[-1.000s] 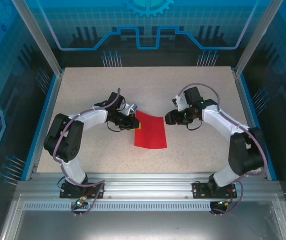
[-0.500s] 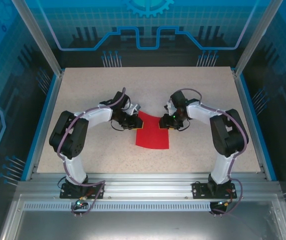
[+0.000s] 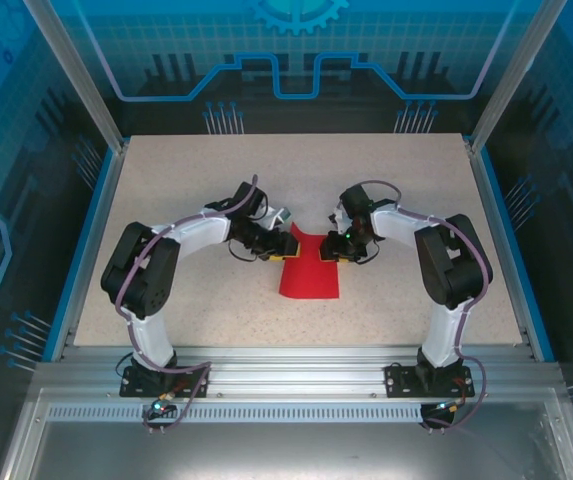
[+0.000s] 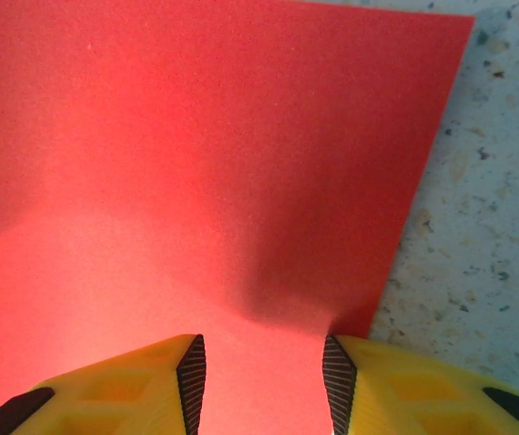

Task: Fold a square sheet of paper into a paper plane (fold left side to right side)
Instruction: First fold in half a square sheet of paper at the center of the table.

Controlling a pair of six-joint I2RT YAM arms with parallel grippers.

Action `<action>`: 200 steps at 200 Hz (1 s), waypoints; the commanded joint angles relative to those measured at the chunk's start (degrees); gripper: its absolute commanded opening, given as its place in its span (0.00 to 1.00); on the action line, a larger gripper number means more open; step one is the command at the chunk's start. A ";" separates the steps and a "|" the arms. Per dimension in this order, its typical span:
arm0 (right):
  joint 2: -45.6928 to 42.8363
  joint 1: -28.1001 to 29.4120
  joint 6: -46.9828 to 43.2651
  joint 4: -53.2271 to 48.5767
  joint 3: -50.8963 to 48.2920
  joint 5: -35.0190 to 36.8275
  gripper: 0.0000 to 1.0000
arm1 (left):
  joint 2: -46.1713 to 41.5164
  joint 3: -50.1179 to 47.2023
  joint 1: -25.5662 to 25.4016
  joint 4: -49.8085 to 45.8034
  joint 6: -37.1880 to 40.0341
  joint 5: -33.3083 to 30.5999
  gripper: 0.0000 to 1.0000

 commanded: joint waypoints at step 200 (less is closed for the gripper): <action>-7.55 -5.83 10.53 19.14 -8.63 -24.30 0.45 | 8.42 7.45 -3.76 5.38 -6.00 4.26 0.50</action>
